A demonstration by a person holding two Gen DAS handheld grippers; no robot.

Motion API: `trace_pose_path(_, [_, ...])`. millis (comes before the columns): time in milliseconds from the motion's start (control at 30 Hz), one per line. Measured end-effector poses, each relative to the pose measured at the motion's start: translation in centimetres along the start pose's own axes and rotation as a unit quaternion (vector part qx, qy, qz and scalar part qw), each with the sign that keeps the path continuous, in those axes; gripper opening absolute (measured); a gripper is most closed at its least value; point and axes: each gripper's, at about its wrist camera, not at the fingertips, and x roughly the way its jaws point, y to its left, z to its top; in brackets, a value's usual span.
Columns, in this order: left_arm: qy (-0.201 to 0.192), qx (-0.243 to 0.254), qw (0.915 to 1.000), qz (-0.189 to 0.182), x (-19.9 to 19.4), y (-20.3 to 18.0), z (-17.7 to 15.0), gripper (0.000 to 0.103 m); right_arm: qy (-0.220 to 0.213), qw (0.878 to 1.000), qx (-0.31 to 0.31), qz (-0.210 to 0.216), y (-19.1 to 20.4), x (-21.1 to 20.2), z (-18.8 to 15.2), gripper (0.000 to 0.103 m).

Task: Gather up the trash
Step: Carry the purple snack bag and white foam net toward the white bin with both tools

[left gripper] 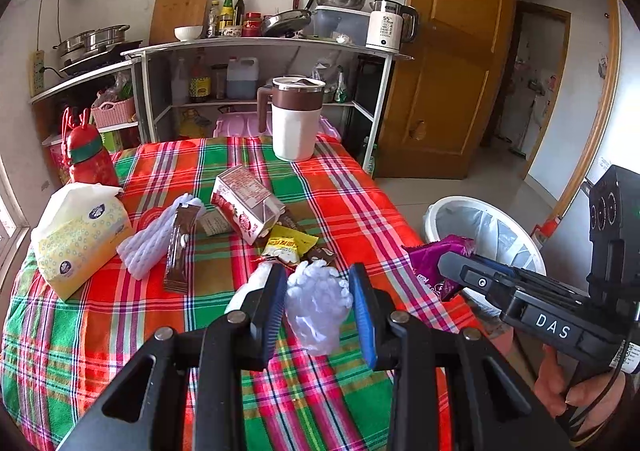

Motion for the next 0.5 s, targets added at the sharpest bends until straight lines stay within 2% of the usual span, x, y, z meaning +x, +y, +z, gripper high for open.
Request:
trace_pose_path(267, [0.007,0.018,0.9997,-0.016,0.9,-2.3,0.6,0.032,-0.030,0.999,0.016,-0.015,-2.4,-2.6,0.6,0.029])
trace_pose_path(500, [0.035,-0.013,0.9993,-0.006,3.2,-1.8,-0.6,0.034,-0.031,0.999,0.027,-0.011,-3.8,-3.1,0.2,0.029])
